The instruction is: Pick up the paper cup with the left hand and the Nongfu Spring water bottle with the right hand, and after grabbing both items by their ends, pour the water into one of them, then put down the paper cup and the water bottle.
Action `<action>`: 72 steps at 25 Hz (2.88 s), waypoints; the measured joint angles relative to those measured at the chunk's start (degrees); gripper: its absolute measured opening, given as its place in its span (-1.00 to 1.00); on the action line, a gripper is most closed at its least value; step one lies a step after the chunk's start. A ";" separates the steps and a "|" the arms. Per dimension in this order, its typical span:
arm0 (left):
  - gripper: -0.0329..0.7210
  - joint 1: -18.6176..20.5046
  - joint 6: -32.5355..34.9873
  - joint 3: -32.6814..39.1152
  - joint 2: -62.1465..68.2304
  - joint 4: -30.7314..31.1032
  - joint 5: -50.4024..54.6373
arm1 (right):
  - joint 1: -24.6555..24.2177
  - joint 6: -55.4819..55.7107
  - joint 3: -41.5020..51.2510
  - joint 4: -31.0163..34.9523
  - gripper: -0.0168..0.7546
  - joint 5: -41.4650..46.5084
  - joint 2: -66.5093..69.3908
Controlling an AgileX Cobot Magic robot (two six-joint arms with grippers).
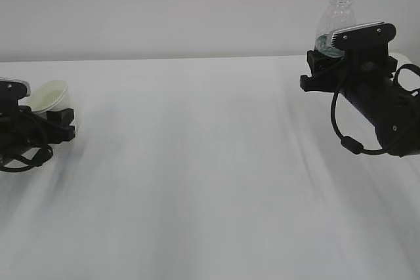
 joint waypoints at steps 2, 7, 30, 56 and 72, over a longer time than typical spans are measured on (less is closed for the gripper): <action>0.17 0.00 0.00 0.00 0.00 0.00 0.00 | 0.00 0.00 0.00 0.00 0.25 0.00 0.00; 0.17 0.00 0.00 0.00 0.00 0.09 0.10 | 0.00 0.00 0.00 0.00 0.25 0.00 0.00; 0.62 0.00 0.05 0.00 0.00 -0.05 1.44 | 0.00 0.00 0.00 0.00 0.25 0.00 0.00; 0.66 0.00 0.05 2.07 -2.17 -0.14 5.79 | 0.00 0.00 0.00 0.00 0.25 0.00 0.00; 0.66 0.00 0.05 10.39 -7.83 -0.23 3.36 | 0.00 0.00 0.00 0.00 0.25 0.00 0.00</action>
